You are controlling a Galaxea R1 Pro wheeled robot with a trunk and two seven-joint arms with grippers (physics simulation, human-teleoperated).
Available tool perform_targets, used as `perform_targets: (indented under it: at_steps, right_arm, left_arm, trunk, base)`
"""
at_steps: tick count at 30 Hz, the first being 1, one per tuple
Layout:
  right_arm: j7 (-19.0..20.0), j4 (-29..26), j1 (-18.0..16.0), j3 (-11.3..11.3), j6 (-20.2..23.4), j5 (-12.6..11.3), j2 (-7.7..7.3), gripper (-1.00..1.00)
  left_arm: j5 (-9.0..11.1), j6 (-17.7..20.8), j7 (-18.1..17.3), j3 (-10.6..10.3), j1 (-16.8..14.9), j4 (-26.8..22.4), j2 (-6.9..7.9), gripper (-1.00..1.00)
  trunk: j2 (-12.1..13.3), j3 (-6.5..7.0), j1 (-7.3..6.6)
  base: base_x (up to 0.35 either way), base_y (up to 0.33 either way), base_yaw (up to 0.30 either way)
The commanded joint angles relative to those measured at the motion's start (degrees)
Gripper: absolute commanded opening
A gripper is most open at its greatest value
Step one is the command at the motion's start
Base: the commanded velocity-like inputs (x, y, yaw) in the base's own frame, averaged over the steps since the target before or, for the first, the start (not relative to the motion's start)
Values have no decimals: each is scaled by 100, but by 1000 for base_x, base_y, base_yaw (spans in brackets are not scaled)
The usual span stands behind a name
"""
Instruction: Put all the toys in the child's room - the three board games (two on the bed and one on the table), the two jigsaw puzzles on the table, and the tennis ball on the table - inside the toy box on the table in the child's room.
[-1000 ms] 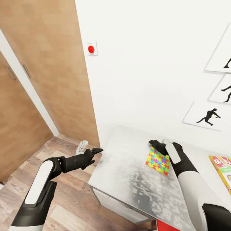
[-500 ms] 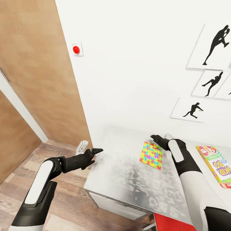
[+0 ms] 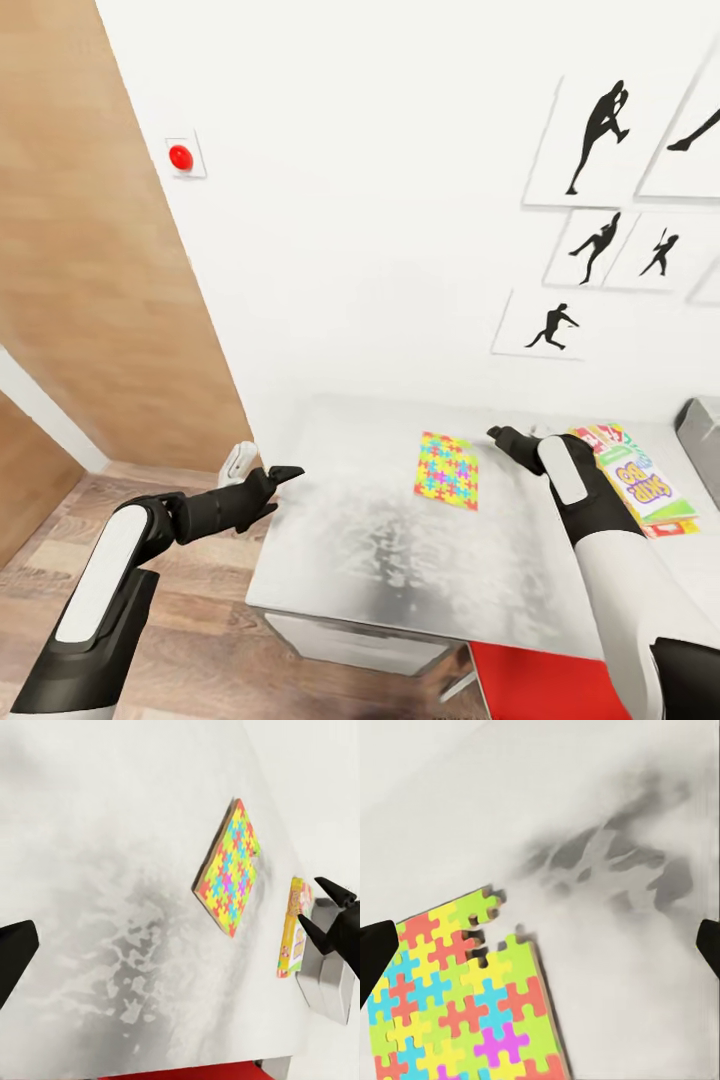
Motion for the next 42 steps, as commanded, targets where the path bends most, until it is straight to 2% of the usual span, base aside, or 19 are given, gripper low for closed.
perform_targets:
  at_steps: [1, 2, 4, 9, 10, 11, 12, 14, 18, 21, 27, 42]
  right_arm:
    - [-47, -3, -5, 4, 50, -113, -13, 100]
    - [-42, -1, -5, 5, 77, -154, -18, 100]
    - [-22, 5, -4, 11, 176, -349, -29, 100]
    - [3, 12, 0, 34, 237, -469, -31, 100]
    - [34, 19, 1, 55, 249, -491, -30, 100]
    - [225, 35, 2, 89, 263, -512, -29, 100]
    - [347, 38, 3, 99, 267, -516, -28, 100]
    - [464, 41, 3, 106, 266, -516, -26, 100]
    - [540, 50, 3, 112, 268, -514, -22, 100]
    - [573, 123, 3, 119, 272, -514, -16, 100]
    - [609, 778, -10, 112, 261, -494, 12, 100]
    - [590, 1003, -8, 70, 182, -492, -2, 100]
  left_arm:
    - [63, 12, 67, 121, 52, -5, 22, 100]
    - [63, 12, 69, 185, 78, -5, 43, 100]
    - [61, 12, 71, 408, 180, -5, 213, 100]
    - [58, -4, 66, 712, 390, -2, 464, 100]
    - [42, -10, 67, 862, 472, 5, 531, 100]
    - [-191, -24, 84, 1167, 699, 35, 620, 100]
    - [-431, -34, 71, 1306, 820, 54, 641, 100]
    - [-735, -45, 52, 1505, 978, 79, 640, 100]
    - [-999, -106, 40, 1680, 1097, 176, 618, 100]
    - [-1087, -209, 37, 1733, 1132, 398, 617, 100]
    - [-1151, -481, 35, 1757, 1152, 836, 650, 100]
    - [-1157, -540, 34, 1709, 1164, 928, 595, 100]
  trunk:
    - [-11, -11, 3]
    - [-11, -11, 3]
    - [-11, -11, 3]
    - [-11, -11, 3]
    - [-11, -11, 3]
    - [-11, -11, 3]
    - [-11, -11, 3]
    - [-11, -11, 3]
    - [-11, -11, 3]
    - [-11, -11, 3]
    - [-11, -11, 3]
    - [-11, -11, 3]
  base:
    - [0, 5, -135]
    - [0, 4, -108]
    - [0, 2, -57]
    - [0, 1, -24]
    - [0, 0, -9]
    - [0, 0, -4]
    - [0, 0, -2]
    - [0, 0, -2]
    - [0, 0, 0]
    - [0, 0, 0]
    - [12, 13, 0]
    - [43, 46, 0]
